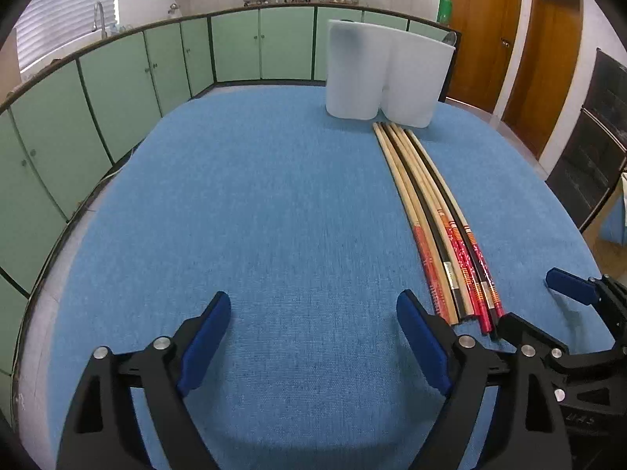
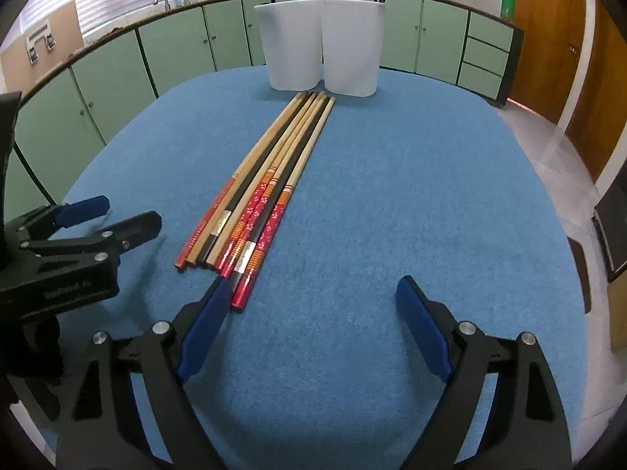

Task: Organize utensils
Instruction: 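Return both tools open over the chopstick bundle, then grasp one red-patterned chopstick with the right tool and one wooden chopstick with the left tool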

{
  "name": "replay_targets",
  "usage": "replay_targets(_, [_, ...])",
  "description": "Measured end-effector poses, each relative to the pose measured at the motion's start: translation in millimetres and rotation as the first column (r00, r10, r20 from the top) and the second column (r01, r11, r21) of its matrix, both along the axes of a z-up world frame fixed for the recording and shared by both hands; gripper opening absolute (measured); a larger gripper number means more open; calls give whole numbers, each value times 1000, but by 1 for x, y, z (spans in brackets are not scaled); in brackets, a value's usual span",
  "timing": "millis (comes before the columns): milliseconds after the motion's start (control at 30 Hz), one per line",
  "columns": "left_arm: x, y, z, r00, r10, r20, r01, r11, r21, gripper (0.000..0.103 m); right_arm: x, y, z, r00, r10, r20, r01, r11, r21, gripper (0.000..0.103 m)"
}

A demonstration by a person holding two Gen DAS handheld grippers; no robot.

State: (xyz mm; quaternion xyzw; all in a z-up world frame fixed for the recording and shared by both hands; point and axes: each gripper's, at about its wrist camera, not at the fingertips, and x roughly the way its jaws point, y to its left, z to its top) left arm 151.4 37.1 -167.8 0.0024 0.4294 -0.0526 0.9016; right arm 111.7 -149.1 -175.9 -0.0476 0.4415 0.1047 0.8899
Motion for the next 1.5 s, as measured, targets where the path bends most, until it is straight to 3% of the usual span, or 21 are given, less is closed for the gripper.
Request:
replay_targets(200, [-1,2,0,1000,4,-6,-4,1000,-6,87,-4,-20,1,998,-66,7,66,997,-48,84])
replay_targets(333, [2,0,1,1000,5,-4,-5,1000,-5,87,-12,-28,4,999,-48,0,48,998,45,75])
replay_targets(400, [2,0,1,1000,6,-4,-6,1000,-5,87,-15,-26,3,999,-31,-6,32,997,76,68])
replay_targets(467, [2,0,0,1000,4,-5,-4,1000,-4,88,-14,-20,0,1000,-12,-14,13,997,73,52])
replay_targets(500, [2,0,0,1000,2,-5,-2,1000,-4,88,-15,-18,0,1000,-11,-12,11,998,67,49])
replay_targets(667, [3,-4,-3,1000,-1,-13,1,1000,4,88,-14,-10,1,1000,20,-2,-20,997,71,17])
replay_targets(767, [4,-5,-4,1000,-4,-15,5,1000,5,88,-12,-9,1,1000,27,-6,-27,996,82,6])
replay_targets(1200, [-4,-28,-2,996,-89,-12,89,995,-42,88,-10,-35,0,998,-62,-9,63,994,89,5])
replay_targets(1400, [-1,-43,-10,994,-107,-33,108,993,43,88,-9,-36,-1,998,-64,-7,64,994,88,5])
replay_targets(1500, [1,-39,-10,997,-70,-35,73,996,61,90,-9,-36,-1,998,-60,-9,61,994,90,5])
